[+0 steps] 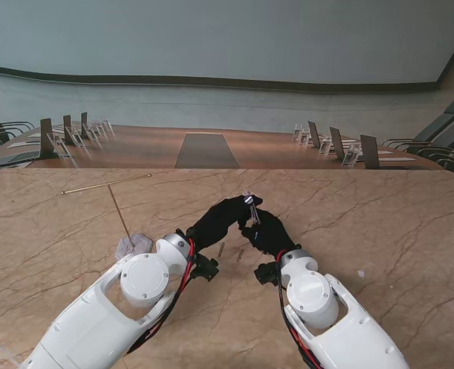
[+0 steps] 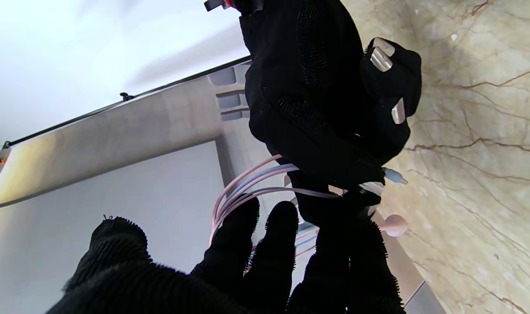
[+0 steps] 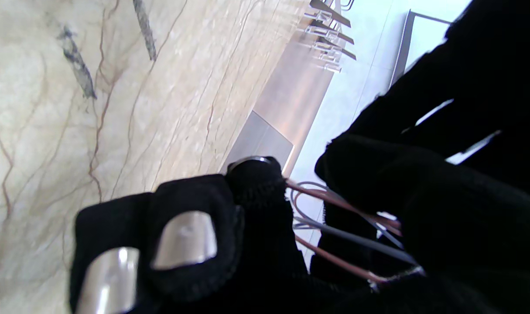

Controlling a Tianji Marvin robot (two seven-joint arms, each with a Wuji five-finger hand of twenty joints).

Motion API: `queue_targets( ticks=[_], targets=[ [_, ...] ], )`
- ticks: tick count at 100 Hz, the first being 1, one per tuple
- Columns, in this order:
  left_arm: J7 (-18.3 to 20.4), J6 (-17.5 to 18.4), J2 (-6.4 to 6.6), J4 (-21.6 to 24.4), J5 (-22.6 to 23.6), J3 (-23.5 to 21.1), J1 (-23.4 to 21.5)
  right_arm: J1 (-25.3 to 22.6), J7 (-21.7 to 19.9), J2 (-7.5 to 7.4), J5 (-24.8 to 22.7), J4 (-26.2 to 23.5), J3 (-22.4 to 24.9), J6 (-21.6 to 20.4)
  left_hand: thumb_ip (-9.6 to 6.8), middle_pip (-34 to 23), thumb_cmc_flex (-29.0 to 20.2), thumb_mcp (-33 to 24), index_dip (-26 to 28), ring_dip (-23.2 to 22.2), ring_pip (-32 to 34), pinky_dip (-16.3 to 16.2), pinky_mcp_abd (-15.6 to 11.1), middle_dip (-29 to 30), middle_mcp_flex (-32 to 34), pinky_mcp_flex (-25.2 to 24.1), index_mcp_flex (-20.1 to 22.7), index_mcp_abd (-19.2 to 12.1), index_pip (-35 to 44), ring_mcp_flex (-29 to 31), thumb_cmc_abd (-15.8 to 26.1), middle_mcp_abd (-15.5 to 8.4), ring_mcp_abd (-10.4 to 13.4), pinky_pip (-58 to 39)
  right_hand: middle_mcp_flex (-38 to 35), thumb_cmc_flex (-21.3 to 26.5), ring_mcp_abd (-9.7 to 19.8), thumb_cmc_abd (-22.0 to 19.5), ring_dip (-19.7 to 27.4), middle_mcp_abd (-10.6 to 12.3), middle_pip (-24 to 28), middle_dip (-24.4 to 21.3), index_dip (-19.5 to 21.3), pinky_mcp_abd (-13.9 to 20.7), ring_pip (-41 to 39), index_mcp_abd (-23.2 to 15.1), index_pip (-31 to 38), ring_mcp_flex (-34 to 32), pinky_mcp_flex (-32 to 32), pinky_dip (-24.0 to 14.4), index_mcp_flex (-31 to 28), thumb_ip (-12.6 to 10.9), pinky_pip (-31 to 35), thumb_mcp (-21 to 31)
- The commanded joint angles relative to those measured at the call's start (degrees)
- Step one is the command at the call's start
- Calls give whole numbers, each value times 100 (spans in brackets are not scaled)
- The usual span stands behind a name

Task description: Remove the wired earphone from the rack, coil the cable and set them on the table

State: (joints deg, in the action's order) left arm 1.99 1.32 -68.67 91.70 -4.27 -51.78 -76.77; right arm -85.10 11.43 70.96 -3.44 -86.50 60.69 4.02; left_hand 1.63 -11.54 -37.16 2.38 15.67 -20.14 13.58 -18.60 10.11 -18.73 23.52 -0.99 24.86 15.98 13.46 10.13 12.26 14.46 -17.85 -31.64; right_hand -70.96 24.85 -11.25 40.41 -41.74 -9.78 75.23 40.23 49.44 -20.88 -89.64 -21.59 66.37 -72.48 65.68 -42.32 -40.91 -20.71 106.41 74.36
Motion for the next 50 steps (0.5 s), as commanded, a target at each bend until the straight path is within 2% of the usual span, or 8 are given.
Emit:
queue_targets(
  ticks=[1,23,34,47,50],
  targets=[
    [38,26,-12,120,10,13,-80,-13,106,1,-30,88,99,-1,123,-52,89,-16,51,-174,500,-261,-207,-3,41,284,98,-286,183,270,-54,-104,125,-988,-440,328,-542,-252,-162,-319,533,39,135,1180,-757,-14,526,-183,344,36,-279,-103,1357,228],
    [51,-57,-1,104,71,-2,-106,-112,203,-18,-171,96,310,-93,123,-123,74,-19,108,-359,682,-356,-72,-145,234,314,185,-311,231,404,-47,-24,-1,-1175,-448,327,-544,-249,-159,-319,538,33,131,1176,-754,-1,531,-183,343,27,-289,-105,1357,240],
    [61,-109,2,87,97,2,-108,-139,197,-42,-276,102,394,-124,123,-198,82,-15,186,-599,868,-422,20,-347,357,325,253,-319,268,464,-42,40,-104,-1307,-459,321,-546,-250,-161,-314,539,30,132,1179,-759,-5,532,-184,344,23,-285,-109,1357,249],
    [73,-166,6,55,152,27,-96,-242,120,-76,-248,-60,498,-156,121,-226,71,-21,277,-789,997,-514,144,-510,498,355,377,-328,325,546,-37,112,-203,-1491,-463,327,-571,-231,-159,-350,534,25,121,1155,-755,15,532,-181,340,21,-316,-128,1357,259],
    [85,-197,8,47,161,32,-89,-273,84,-91,-260,-116,518,-169,122,-259,62,-19,330,-877,1044,-561,203,-608,553,357,421,-331,349,569,-45,62,-225,-1573,-465,326,-574,-227,-158,-350,533,24,120,1153,-755,16,531,-181,340,20,-317,-130,1357,258]
  ],
)
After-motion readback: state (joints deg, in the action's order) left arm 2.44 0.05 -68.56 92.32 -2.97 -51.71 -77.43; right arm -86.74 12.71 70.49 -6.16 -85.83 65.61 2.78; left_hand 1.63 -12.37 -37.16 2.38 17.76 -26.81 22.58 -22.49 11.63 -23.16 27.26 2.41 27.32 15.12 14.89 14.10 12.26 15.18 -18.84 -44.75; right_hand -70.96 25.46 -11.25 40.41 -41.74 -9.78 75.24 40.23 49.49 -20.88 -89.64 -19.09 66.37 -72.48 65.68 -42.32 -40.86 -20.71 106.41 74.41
